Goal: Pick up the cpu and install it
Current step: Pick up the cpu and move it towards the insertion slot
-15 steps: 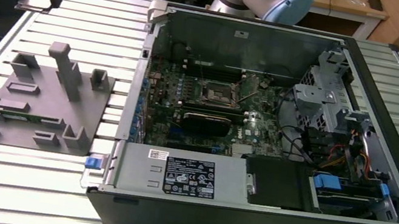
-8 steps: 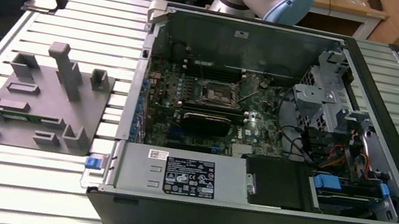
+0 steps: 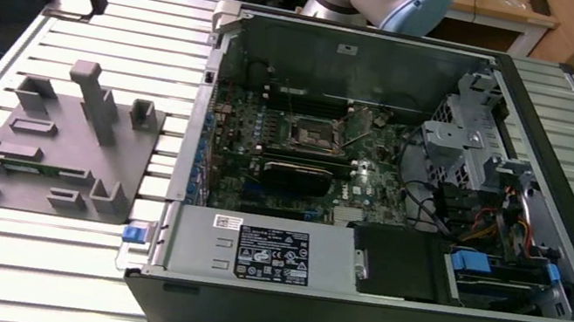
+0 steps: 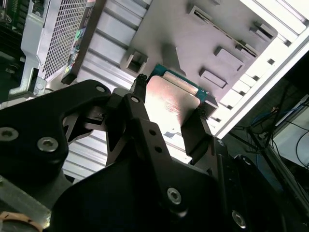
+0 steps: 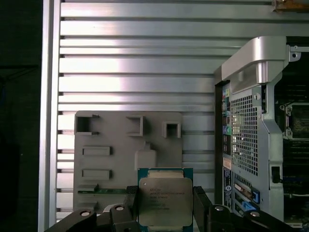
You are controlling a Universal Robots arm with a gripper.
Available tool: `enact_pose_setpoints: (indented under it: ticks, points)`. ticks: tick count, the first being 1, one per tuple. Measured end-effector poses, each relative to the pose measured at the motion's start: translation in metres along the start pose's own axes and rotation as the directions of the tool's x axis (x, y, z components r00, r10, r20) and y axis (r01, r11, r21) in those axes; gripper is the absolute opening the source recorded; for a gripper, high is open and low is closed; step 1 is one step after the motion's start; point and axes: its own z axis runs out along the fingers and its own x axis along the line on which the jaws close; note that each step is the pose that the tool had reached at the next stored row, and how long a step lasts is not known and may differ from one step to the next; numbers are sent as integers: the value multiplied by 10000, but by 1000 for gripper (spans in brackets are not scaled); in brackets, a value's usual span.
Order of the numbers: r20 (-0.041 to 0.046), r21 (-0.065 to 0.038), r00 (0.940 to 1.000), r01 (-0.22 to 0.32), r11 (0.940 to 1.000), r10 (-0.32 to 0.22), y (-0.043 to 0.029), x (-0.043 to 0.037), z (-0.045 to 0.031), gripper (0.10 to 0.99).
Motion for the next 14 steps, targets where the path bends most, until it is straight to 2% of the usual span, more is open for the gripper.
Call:
enact_pose_setpoints:
  ticks: [14]
  points:
    - [-4, 0, 10000, -1, 10000, 1, 5, -200, 3, 541]
